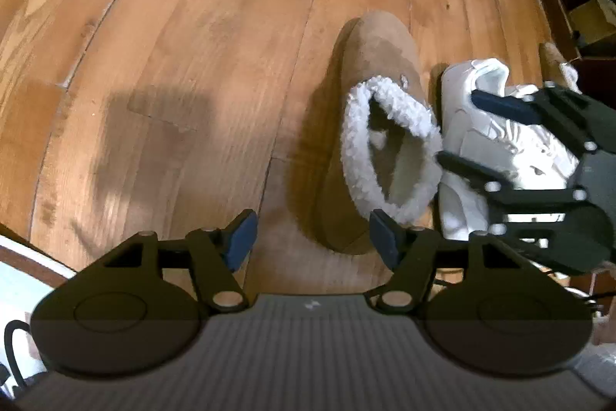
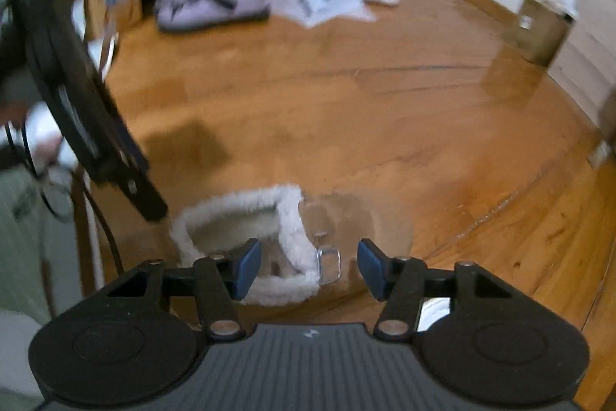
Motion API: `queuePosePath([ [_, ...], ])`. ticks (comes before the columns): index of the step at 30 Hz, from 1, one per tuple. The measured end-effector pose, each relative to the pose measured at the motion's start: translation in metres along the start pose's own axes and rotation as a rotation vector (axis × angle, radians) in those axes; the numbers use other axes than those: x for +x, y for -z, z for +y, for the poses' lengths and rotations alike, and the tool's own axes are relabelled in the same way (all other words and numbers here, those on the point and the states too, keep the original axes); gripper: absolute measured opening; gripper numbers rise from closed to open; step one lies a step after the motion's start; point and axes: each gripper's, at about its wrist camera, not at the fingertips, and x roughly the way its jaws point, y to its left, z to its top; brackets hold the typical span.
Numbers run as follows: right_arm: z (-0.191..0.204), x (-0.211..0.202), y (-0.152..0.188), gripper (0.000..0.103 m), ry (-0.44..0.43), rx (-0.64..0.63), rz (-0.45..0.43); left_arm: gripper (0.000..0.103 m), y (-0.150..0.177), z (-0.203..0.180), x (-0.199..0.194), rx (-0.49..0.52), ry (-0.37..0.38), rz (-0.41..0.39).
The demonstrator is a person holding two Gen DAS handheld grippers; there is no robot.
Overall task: Organize scattered shoes
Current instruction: 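Grasp the slipper rim with the right gripper while the left gripper opens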
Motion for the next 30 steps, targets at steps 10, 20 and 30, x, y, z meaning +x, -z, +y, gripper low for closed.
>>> queuePosePath([
  [10,0.015,0.025,-0.015,0.055,0.035,-0.089,0.061,0.07,0.006,0.012,-0.004,0.026,-0.036,-0.043],
  [20,0.022,0.052,-0.023,0.046,0.128,-0.07,0.085,0.07,0.011,0.005,-0.002,0.092,-0.103,-0.065],
  [30,-0.006,0.045,-0.018,0.017,0.153,0.26,-0.062,0.07,0.02,0.012,-0.011,0.053,-0.125,-0.102],
])
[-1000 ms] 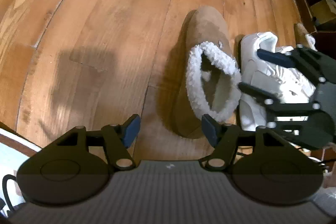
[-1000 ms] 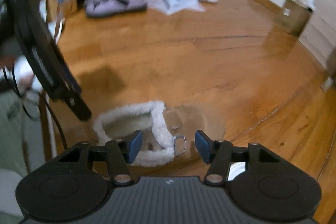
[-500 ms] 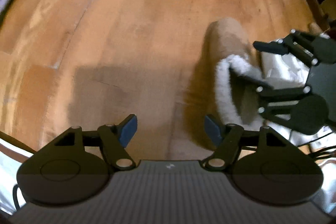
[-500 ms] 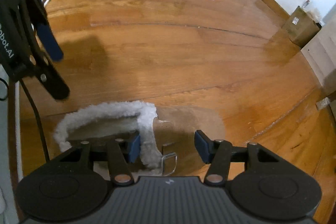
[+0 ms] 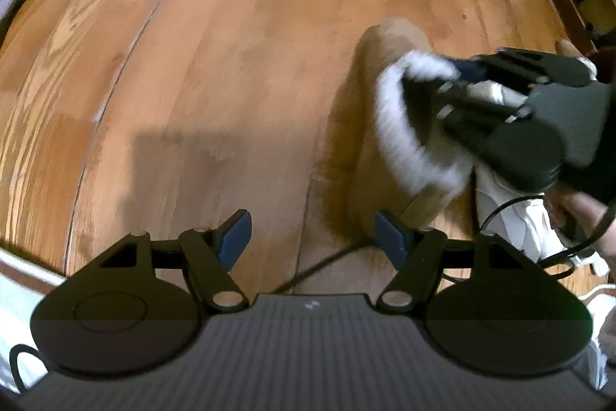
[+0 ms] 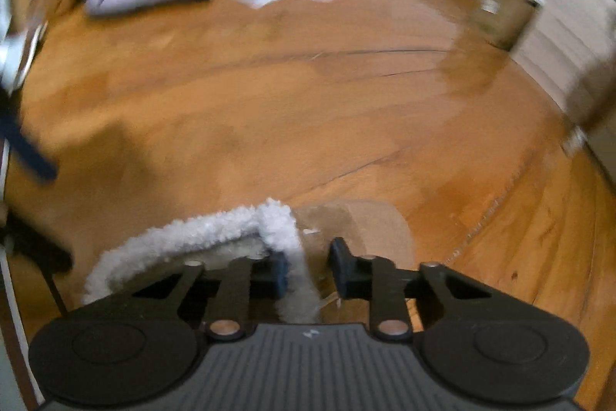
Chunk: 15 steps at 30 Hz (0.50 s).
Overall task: Organize scattered shoes
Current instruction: 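Grasp the slipper rim with the right gripper while the left gripper opens, then lower the brown slipper with the right gripper onto the floor and open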
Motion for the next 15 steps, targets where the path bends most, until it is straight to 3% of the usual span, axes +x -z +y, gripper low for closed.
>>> queuePosePath([
  [2,-0.014,-0.003,-0.001,0.017,-0.031,0.121,-0.006,0.07,0.0,0.003,-0.007,-0.009,-0.012,-0.028],
  [4,-0.035,-0.003,0.001,0.017,-0.094,0.321,-0.007,0.07,0.0,0.004,-0.018,-0.004,-0.023,-0.077],
  [5,-0.04,-0.002,0.002,0.017,-0.107,0.363,-0.008,0.07,0.001,0.004,-0.022,0.008,-0.041,-0.104],
  [7,-0.061,0.001,0.013,0.017,-0.186,0.597,-0.008,0.07,0.002,0.005,-0.024,0.014,-0.087,-0.134],
  [8,-0.065,0.004,0.014,0.017,-0.205,0.651,-0.01,0.07,0.003,0.008,-0.024,0.003,-0.106,-0.134],
  [10,-0.079,0.009,0.031,0.017,-0.284,0.872,-0.019,0.07,0.005,0.014,-0.023,-0.03,-0.089,-0.13],
  [15,-0.097,0.024,0.055,0.017,-0.362,1.168,-0.046,0.07,0.005,0.02,-0.034,-0.074,-0.066,-0.156],
])
